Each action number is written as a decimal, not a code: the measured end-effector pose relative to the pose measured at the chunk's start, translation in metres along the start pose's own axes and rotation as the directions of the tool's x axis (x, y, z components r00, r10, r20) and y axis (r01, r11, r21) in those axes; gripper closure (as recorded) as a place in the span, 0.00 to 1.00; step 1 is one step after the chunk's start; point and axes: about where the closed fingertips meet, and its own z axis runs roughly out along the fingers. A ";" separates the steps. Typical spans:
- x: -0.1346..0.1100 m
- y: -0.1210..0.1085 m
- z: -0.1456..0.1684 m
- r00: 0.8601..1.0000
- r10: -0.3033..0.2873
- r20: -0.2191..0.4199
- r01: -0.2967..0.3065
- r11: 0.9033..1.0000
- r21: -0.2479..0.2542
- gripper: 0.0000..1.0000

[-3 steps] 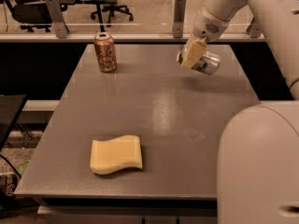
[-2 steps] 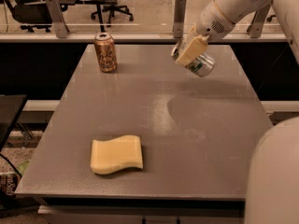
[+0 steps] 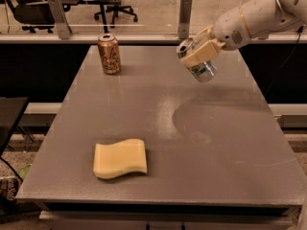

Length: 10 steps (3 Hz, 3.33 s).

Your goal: Place 7up can upright

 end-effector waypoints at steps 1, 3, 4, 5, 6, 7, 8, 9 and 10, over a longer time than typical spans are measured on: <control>-0.001 0.000 0.002 0.993 0.025 0.118 -0.024 1.000 -0.008 1.00; 0.008 -0.002 0.007 0.938 0.099 0.333 -0.094 0.995 -0.031 1.00; 0.010 -0.002 0.009 0.911 0.107 0.398 -0.100 0.994 -0.038 1.00; 0.012 -0.002 0.012 0.886 0.099 0.452 -0.087 0.995 -0.047 1.00; 0.016 -0.003 0.016 0.872 0.086 0.482 -0.074 0.996 -0.043 0.81; 0.017 -0.002 0.021 0.865 0.073 0.497 -0.060 0.997 -0.041 0.58; 0.020 0.000 0.026 0.861 0.067 0.505 -0.051 0.998 -0.046 0.27; 0.018 0.000 0.028 0.861 0.067 0.505 -0.049 0.998 -0.050 0.04; 0.017 0.001 0.029 0.860 0.067 0.505 -0.047 0.998 -0.052 0.00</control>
Offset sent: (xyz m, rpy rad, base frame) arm 0.0010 -0.0063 -0.0050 0.3544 0.0043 -0.0323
